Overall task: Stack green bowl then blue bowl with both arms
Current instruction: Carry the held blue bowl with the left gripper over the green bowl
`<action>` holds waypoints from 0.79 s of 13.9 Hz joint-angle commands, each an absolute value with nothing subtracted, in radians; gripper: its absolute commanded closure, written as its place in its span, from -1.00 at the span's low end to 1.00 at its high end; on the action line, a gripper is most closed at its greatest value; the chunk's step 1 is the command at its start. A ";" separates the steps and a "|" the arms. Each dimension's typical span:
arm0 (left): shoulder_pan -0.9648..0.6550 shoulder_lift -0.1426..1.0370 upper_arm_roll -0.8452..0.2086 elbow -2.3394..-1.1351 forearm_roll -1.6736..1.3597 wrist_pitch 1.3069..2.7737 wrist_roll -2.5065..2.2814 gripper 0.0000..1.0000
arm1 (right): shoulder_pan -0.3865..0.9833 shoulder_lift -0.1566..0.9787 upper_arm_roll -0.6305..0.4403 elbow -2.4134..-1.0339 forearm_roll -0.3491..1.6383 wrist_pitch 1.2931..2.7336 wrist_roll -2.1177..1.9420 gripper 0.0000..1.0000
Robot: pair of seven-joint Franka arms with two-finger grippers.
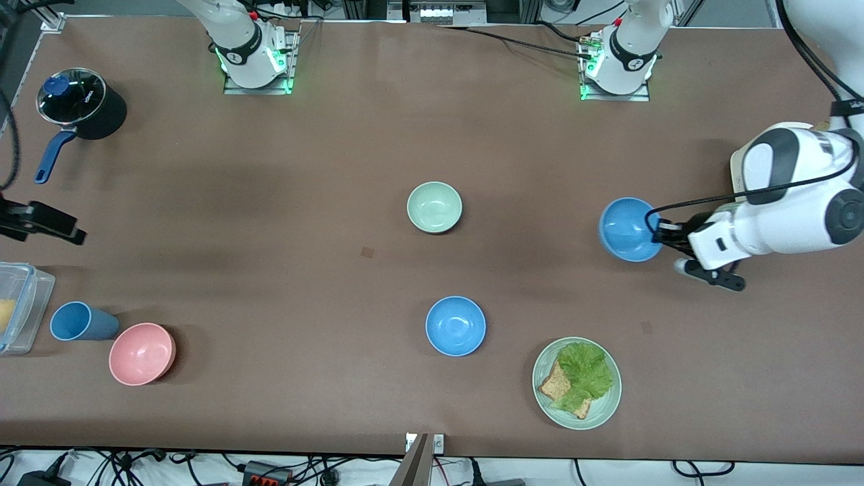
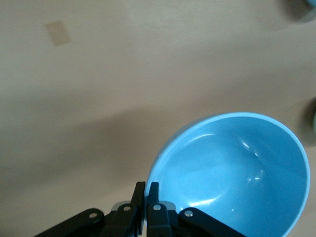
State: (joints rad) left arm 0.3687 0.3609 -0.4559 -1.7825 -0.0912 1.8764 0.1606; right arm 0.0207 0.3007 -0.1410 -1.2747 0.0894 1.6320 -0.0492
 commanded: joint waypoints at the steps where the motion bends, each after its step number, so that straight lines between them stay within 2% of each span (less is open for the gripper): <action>1: 0.367 0.360 -0.567 -1.786 -0.109 1.881 -0.050 0.99 | -0.026 0.244 -0.071 -1.350 0.081 1.637 -0.048 -1.00; 4: 0.295 0.380 -0.644 -1.789 -0.109 1.939 -0.277 0.99 | -0.040 0.215 -0.032 -1.377 0.020 1.632 -0.015 -1.00; 8: 0.097 0.429 -0.641 -1.789 -0.107 2.072 -0.510 0.99 | -0.034 0.184 -0.034 -1.428 0.017 1.626 -0.028 -1.00; 11: -0.001 0.474 -0.640 -1.798 -0.104 2.143 -0.668 0.99 | -0.035 0.112 -0.035 -1.558 0.002 1.666 -0.029 -1.00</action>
State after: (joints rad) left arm 0.0380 0.4490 -0.6451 -1.7945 -0.0959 2.1060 -0.5908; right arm -0.0188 0.1928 -0.0534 -1.4365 0.0259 1.6302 -0.0325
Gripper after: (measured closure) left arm 0.952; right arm 0.000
